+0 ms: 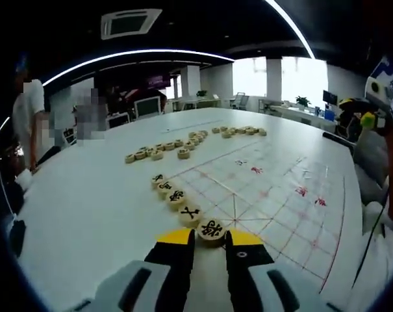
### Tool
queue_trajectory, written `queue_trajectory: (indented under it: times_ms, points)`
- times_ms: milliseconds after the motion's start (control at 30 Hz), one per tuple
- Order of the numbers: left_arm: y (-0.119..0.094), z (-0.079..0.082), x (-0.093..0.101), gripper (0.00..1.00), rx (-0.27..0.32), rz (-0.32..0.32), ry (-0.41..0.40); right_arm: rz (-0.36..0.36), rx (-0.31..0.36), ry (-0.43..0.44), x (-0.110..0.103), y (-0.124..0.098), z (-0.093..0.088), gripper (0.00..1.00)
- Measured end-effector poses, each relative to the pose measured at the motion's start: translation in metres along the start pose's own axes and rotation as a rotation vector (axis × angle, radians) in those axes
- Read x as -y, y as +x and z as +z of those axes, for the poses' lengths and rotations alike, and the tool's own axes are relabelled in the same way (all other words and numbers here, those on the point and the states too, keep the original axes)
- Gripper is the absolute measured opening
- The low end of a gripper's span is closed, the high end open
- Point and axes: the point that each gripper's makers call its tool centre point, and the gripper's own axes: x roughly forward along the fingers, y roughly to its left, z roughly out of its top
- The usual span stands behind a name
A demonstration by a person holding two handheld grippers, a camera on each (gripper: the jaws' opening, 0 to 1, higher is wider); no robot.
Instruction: Pick up the chess pieces one by one and place each piece onto its starting position on the chessboard, setting the pieces on their correct points until all the chess pieces are arranged in the starting layout
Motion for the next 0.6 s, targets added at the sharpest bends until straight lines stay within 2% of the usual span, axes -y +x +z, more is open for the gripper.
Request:
queue_trajectory:
  times_ms: [167,300,433,600]
  points:
    - [-0.006,0.0,0.004,0.37,-0.01,-0.026,0.003,0.005,-0.001,-0.004,-0.002,0.001,0.0,0.38]
    - [-0.014,0.011,0.003,0.51,0.016,-0.012,0.004,0.005,-0.004,-0.002,-0.002,0.001,-0.001,0.38]
    - [-0.021,0.033,-0.001,0.57,0.07,0.006,-0.01,0.007,-0.004,-0.005,-0.003,0.002,0.0,0.38]
    - [-0.019,0.06,-0.008,0.57,0.122,0.025,-0.018,0.006,-0.004,-0.006,-0.003,0.002,0.0,0.38]
